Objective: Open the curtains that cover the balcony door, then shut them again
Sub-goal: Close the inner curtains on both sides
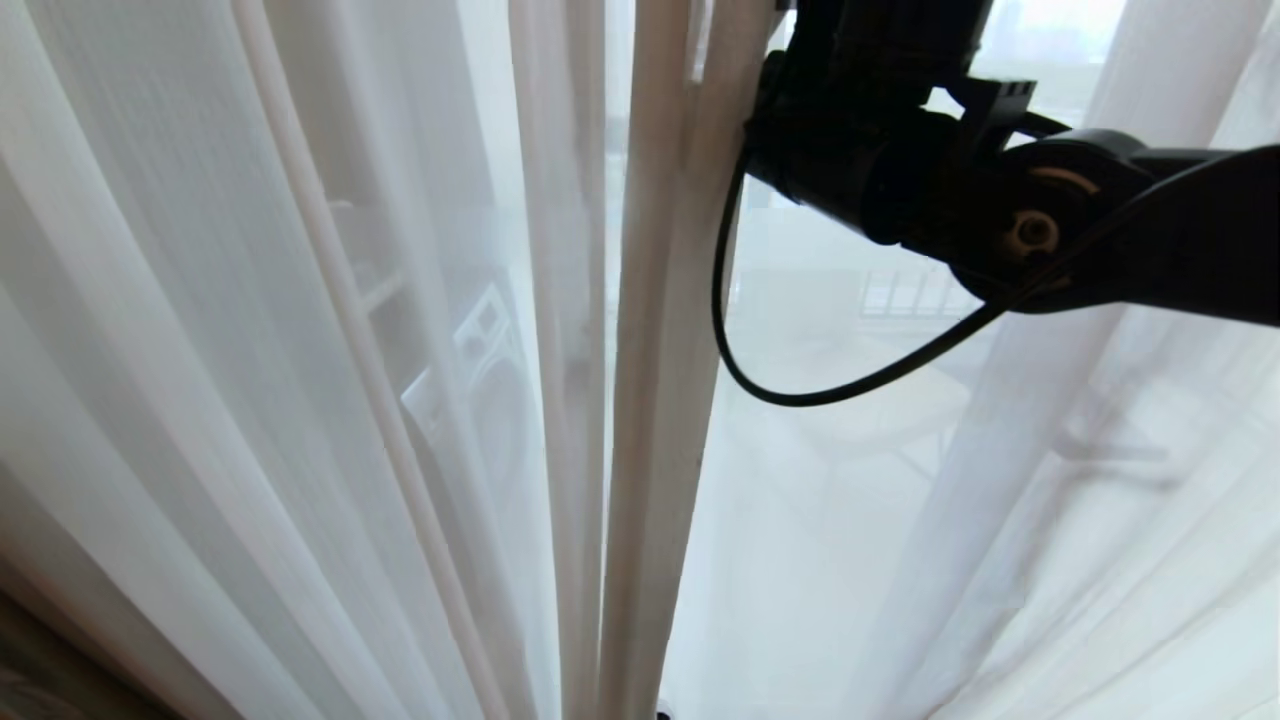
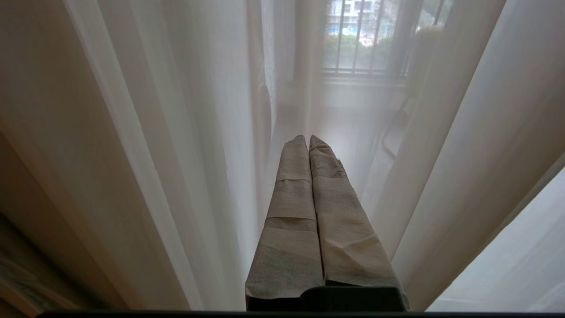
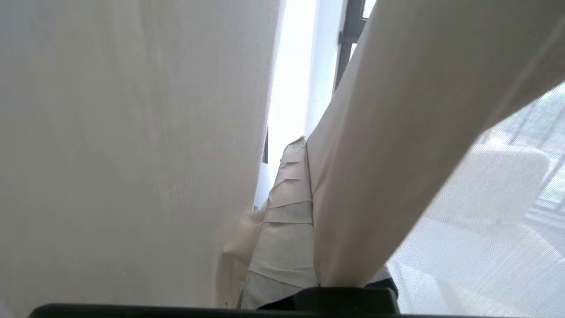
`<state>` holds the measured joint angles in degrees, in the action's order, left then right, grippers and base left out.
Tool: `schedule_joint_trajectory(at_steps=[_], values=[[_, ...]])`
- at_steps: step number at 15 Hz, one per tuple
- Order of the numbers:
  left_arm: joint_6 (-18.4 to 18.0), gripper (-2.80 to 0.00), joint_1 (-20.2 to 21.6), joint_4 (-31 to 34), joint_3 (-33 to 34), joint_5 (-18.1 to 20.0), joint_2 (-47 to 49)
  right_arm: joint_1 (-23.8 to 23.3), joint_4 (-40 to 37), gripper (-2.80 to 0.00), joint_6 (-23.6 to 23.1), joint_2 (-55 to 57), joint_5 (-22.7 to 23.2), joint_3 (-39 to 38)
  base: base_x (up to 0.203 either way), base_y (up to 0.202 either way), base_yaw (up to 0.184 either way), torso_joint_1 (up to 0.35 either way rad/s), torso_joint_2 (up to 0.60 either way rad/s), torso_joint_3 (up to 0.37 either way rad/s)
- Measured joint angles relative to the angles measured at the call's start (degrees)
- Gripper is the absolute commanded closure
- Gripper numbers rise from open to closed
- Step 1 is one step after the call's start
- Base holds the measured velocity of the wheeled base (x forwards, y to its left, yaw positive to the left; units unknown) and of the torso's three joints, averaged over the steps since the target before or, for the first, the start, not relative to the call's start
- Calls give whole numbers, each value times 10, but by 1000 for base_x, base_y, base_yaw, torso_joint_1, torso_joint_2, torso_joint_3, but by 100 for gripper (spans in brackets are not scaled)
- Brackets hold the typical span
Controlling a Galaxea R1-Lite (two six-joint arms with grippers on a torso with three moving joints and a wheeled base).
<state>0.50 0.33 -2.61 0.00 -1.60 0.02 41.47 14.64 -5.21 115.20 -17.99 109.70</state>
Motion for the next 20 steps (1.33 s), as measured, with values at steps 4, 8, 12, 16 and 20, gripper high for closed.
schedule_joint_trajectory(at_steps=[4,8,12,16,20], values=[[0,0,0,0,0,0,0,-55,-1,0,0,-49,0,-64,0,0,0,0,0,0],[0,0,0,0,0,0,0,-145,0,0,2,-114,0,-123,0,0,0,0,0,0],[0,0,0,0,0,0,0,-241,3,0,3,-164,0,-154,0,0,0,0,0,0],[0,0,0,0,0,0,0,-306,40,0,4,-187,0,-186,0,0,0,0,0,0],[0,0,0,0,0,0,0,-318,44,0,4,-204,0,-218,0,0,0,0,0,0]])
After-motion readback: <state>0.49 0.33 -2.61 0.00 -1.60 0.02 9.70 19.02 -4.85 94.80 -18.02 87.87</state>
